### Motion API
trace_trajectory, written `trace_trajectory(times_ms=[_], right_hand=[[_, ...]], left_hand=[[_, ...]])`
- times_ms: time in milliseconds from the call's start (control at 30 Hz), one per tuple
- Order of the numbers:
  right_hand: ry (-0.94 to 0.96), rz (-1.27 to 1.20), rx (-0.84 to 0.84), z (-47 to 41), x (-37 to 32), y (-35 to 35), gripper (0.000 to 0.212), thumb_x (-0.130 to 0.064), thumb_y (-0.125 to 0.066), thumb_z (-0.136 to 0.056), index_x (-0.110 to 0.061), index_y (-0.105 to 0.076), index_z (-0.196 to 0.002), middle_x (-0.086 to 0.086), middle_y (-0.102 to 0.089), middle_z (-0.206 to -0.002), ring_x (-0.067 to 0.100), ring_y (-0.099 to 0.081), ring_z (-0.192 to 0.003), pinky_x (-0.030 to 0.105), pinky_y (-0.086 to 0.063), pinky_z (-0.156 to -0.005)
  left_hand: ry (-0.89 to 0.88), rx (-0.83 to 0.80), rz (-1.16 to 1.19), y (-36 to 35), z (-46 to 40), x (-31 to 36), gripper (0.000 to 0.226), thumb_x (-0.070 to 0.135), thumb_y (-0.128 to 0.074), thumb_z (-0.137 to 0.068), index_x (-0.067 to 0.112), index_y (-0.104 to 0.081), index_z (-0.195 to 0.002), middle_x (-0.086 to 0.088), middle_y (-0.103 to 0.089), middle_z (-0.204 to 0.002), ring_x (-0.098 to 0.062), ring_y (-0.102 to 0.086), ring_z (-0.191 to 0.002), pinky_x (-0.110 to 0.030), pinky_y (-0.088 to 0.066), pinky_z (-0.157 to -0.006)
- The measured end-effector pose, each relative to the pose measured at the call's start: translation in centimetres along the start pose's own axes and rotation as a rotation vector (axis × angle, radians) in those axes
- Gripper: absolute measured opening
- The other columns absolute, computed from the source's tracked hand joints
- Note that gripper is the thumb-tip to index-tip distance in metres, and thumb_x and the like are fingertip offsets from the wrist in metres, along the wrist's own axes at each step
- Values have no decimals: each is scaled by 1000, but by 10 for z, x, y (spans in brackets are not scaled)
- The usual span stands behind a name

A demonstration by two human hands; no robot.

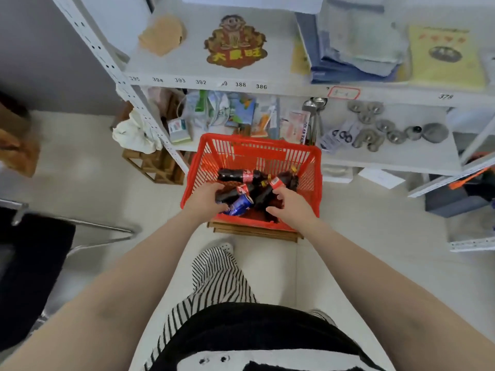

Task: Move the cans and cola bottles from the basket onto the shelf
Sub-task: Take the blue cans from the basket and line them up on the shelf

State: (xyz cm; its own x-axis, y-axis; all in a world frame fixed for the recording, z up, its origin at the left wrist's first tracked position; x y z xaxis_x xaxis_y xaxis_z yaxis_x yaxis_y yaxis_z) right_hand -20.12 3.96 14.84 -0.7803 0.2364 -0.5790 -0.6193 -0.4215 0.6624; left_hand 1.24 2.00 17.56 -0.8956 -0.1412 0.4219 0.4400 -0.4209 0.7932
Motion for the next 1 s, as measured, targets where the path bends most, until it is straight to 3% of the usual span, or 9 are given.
trace_trajectory(times_ms=[233, 433, 600, 667, 733, 833, 900, 1000], right_hand=[[-314, -210, -41, -77, 8, -54, 65, -38, -67, -85, -11, -43, -138, 11, -56, -133, 26, -54, -120, 34, -43, -94], [-549, -425, -41, -127, 39, -111, 66, -33, -72, -83, -4, -45, -135, 12, -64, -118, 29, -62, -108, 29, -43, -85], [-695, -531, -56, -167, 76, -163, 73, -36, -74, -80, 0, -43, -136, 17, -62, -120, 30, -59, -112, 34, -44, -91], [-720, -536, -74, -182, 88, -182, 64, -37, -75, -79, 0, -51, -126, 16, -63, -110, 29, -60, -104, 34, -44, -83], [-745, -536, -83, -191, 98, -200, 46, -38, -76, -77, -4, -60, -103, 13, -61, -92, 25, -59, -89, 32, -41, -73], [-809, -593, -72, -199, 113, -226, 36, -36, -78, -75, -5, -59, -80, 8, -60, -78, 20, -58, -74, 30, -40, -70], [-839, -673, -53, -202, 115, -237, 50, -39, -80, -71, 1, -65, -97, 13, -68, -94, 26, -65, -90, 34, -50, -79], [-872, -747, -30, -209, 114, -245, 66, -35, -80, -73, 4, -57, -121, 17, -64, -118, 31, -61, -111, 37, -49, -94]], left_hand=[[-55, -256, -125, -10, -110, -51, 66, 27, -72, -81, 9, -46, -139, -12, -49, -142, -28, -46, -130, -32, -33, -106], [-95, -421, -198, -70, -166, -83, 61, 31, -70, -80, 12, -50, -134, -15, -56, -132, -31, -52, -120, -36, -42, -99], [-110, -479, -237, -122, -196, -110, 61, 36, -70, -79, 11, -52, -132, -14, -59, -127, -31, -56, -113, -36, -45, -93], [-100, -492, -258, -139, -205, -119, 57, 35, -70, -80, 10, -54, -129, -14, -60, -125, -31, -57, -111, -34, -44, -90], [-99, -511, -297, -153, -210, -127, 56, 35, -71, -80, 9, -55, -126, -16, -60, -123, -32, -57, -111, -36, -44, -90], [-105, -516, -393, -166, -217, -139, 58, 38, -72, -79, 8, -54, -125, -16, -59, -123, -32, -56, -110, -37, -45, -90], [-102, -510, -443, -171, -219, -147, 60, 38, -73, -78, 9, -51, -126, -17, -58, -123, -33, -56, -110, -38, -46, -88], [-101, -495, -484, -176, -220, -152, 61, 39, -74, -77, 10, -49, -125, -15, -60, -120, -32, -59, -106, -38, -49, -83]])
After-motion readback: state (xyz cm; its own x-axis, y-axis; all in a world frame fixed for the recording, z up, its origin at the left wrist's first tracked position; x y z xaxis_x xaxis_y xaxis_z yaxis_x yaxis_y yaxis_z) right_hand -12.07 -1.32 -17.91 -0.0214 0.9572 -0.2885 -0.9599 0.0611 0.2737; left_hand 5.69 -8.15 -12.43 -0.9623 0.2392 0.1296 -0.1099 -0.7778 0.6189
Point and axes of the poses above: each hand's wrist, its own z-axis away from the middle knuckle, its own y-axis out of the back of the hand, x = y × z, the point moved 10 cm from there along -z, towards the middle knuckle
